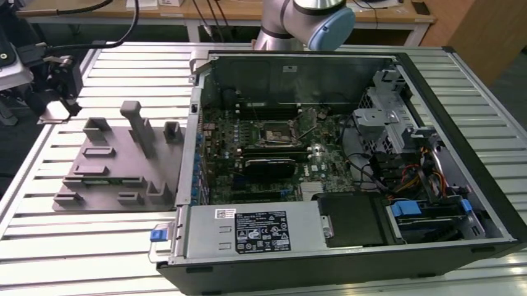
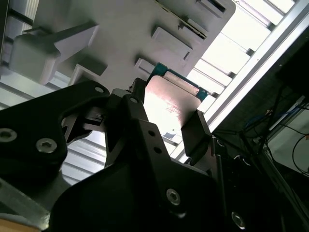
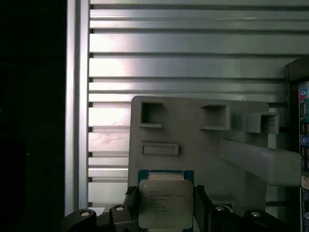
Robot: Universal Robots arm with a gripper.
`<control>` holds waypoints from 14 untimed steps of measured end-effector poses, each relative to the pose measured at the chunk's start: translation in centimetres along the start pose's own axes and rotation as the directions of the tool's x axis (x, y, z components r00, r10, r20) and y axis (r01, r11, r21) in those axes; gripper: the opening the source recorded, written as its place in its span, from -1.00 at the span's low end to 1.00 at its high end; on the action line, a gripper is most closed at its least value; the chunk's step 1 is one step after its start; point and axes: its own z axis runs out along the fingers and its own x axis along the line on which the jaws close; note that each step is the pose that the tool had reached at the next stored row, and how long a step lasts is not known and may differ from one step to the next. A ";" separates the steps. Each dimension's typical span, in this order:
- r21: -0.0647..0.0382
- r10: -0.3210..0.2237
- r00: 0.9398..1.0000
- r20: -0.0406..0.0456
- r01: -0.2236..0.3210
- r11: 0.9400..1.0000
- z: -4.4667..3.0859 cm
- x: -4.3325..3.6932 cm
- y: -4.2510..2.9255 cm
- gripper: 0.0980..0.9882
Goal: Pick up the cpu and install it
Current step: 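Pick up the cpu and move it towards the insertion slot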
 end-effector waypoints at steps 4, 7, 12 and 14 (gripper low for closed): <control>0.000 0.000 1.000 0.000 0.000 1.000 -0.84 -0.01 0.03 0.00; 0.000 0.000 1.000 0.001 0.000 1.000 -1.33 -0.01 0.04 0.00; 0.000 0.000 1.000 0.001 0.000 1.000 -2.19 -0.02 0.07 0.00; 0.000 0.000 1.000 0.002 0.000 1.000 -2.53 -0.02 0.08 0.00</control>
